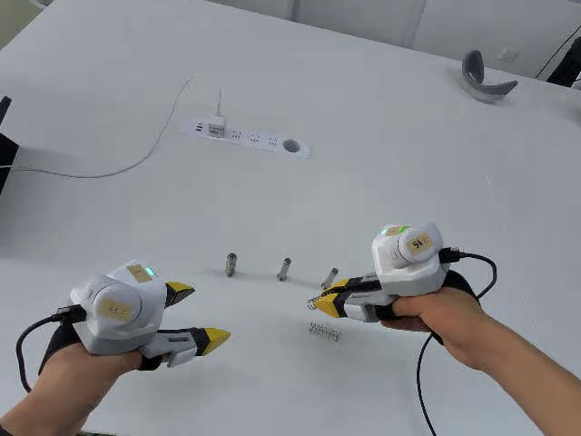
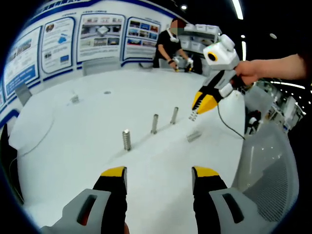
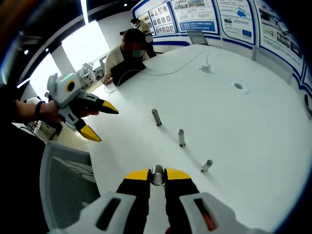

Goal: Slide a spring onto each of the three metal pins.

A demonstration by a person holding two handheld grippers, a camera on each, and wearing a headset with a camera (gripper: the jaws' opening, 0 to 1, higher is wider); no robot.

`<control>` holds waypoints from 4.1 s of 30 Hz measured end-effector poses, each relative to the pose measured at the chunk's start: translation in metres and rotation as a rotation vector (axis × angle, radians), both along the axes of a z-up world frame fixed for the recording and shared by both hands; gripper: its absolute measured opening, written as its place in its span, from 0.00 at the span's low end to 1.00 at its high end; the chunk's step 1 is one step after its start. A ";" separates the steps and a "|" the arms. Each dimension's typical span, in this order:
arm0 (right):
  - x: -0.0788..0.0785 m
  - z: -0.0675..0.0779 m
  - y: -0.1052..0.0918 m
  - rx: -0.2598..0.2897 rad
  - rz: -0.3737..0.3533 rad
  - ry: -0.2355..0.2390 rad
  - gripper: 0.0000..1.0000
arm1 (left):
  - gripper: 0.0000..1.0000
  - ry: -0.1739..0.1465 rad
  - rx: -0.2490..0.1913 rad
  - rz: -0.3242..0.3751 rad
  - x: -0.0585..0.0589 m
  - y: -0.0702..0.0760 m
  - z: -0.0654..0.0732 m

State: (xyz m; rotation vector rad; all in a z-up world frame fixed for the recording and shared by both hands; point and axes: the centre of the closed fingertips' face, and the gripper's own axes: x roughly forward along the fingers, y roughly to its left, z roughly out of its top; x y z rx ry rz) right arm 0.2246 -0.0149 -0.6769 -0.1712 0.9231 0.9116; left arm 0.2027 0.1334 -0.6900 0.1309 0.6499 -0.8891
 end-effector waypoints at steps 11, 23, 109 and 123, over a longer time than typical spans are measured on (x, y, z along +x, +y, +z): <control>0.019 -0.006 0.003 -0.030 0.033 0.003 0.12 | 0.61 0.015 0.005 0.046 0.006 0.009 -0.008; 0.050 -0.002 0.011 -0.051 0.062 -0.010 0.12 | 0.66 0.024 0.003 0.070 0.009 0.017 -0.010; 0.076 -0.043 0.046 -0.185 0.242 -0.020 0.13 | 0.72 0.045 -0.030 0.101 0.010 0.028 -0.009; 0.073 -0.062 0.044 -0.197 0.234 -0.010 0.13 | 0.72 0.048 -0.029 0.104 0.010 0.030 -0.009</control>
